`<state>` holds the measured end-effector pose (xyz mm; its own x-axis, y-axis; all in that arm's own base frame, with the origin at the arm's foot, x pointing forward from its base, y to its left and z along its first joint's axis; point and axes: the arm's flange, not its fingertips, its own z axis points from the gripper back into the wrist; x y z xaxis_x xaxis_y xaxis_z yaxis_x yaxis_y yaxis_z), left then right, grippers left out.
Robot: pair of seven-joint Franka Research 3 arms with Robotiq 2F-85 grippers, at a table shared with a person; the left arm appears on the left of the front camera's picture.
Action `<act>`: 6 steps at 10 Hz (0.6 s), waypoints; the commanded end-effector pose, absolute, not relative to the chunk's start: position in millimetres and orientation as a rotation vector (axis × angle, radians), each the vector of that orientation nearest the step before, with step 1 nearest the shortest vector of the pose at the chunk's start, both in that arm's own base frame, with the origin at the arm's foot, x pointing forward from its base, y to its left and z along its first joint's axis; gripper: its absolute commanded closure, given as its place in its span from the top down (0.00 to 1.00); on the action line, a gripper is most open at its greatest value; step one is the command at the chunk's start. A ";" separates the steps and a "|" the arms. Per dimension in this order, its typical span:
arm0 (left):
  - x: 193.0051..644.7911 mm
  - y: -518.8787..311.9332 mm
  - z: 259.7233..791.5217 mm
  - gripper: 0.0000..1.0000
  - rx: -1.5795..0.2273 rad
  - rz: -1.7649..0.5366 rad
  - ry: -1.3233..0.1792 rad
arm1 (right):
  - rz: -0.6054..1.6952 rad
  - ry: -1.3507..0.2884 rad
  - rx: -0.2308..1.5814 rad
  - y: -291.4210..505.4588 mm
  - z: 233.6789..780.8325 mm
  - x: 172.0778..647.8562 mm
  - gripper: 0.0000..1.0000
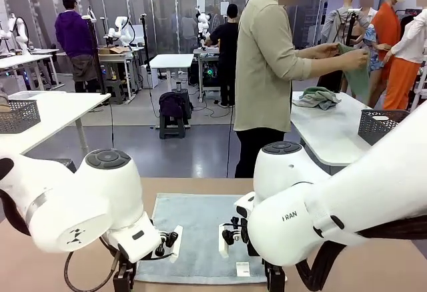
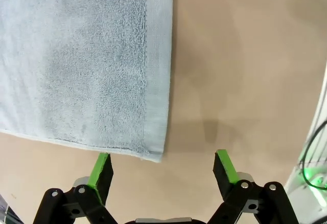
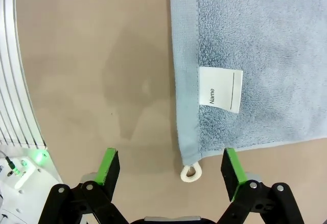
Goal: Fold the towels and place them in the basket.
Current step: When a person lays out a Towel with hook on the table, fold it in half twice.
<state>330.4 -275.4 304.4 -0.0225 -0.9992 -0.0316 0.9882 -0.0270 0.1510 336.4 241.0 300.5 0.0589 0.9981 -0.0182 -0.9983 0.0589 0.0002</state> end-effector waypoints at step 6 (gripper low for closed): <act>339.3 -267.7 283.7 1.00 0.127 -1.615 -0.182 | 1.509 -0.010 0.036 238.4 291.6 342.9 1.00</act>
<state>340.0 -276.4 289.9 -0.0328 -0.9991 0.0271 0.9823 -0.0273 0.1854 338.7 240.2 295.6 0.0734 0.9973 -0.0052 -0.9973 0.0735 0.0095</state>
